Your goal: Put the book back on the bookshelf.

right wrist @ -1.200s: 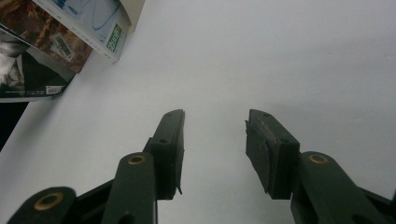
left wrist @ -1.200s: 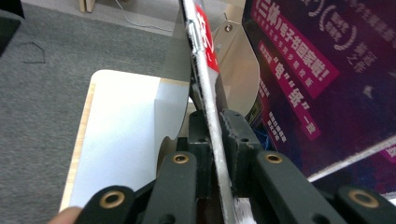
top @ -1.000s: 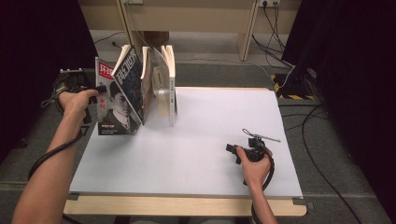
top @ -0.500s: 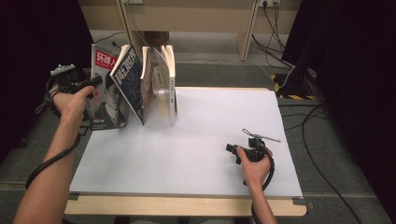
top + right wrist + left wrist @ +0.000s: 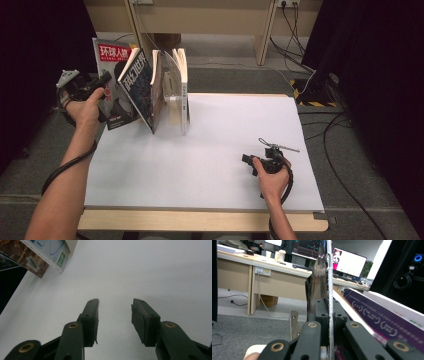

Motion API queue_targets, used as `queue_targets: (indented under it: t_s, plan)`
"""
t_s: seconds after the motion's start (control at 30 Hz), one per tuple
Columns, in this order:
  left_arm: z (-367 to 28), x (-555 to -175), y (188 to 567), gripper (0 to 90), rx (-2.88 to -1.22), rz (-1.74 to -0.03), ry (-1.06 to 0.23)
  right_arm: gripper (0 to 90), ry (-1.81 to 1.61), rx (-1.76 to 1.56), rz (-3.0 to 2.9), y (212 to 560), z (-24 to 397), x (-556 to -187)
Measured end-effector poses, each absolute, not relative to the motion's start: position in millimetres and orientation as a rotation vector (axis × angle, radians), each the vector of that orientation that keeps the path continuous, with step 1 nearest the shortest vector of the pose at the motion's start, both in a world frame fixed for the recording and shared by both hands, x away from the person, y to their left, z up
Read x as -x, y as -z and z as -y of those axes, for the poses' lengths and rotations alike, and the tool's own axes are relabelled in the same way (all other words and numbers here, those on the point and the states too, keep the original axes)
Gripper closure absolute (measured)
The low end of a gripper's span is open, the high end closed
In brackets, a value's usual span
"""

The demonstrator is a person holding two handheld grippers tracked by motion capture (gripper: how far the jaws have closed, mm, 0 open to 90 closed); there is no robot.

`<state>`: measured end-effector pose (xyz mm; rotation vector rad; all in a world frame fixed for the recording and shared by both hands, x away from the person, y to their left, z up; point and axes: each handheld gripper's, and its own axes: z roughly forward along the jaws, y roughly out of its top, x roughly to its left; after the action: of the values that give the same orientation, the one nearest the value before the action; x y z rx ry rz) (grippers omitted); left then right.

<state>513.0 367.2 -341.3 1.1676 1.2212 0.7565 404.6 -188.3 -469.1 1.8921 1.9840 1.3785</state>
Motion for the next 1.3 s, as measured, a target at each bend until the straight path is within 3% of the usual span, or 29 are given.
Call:
queue_targets:
  t_s: [0.17,0.43,0.53,0.63,0.9,1.07,1.17,1.23,1.3]
  plan:
    - [-371,-511,357,85.2,-1.19,-1.252,-0.773,57.2,-1.386,-1.881,-1.977,467,190,-405]
    - [-380,-507,358,75.7,-1.42,-1.314,-0.728,57.2,-1.381,-1.879,-1.981,468,189,-405]
    - [-384,-508,358,75.0,-1.401,-1.326,-0.685,57.2,-1.38,-1.882,-1.981,468,189,-405]
    - [-388,-513,355,68.9,-1.337,-1.392,-0.615,57.2,-1.38,-1.881,-1.985,469,188,-405]
    - [-393,-531,349,61.2,-1.271,-1.495,-0.576,57.2,-1.385,-1.878,-1.986,469,189,-405]
    - [-394,-539,346,66.0,-1.255,-1.524,-0.546,57.1,-1.388,-1.882,-1.984,469,189,-405]
    - [-395,-542,343,74.2,-1.246,-1.545,-0.485,57.1,-1.386,-1.883,-1.987,469,189,-406]
    - [-395,-545,342,76.5,-1.212,-1.554,-0.386,57.1,-1.386,-1.884,-1.99,469,188,-406]
    - [-393,-546,340,77.5,-1.239,-1.552,-0.38,57.1,-1.387,-1.882,-1.99,469,188,-406]
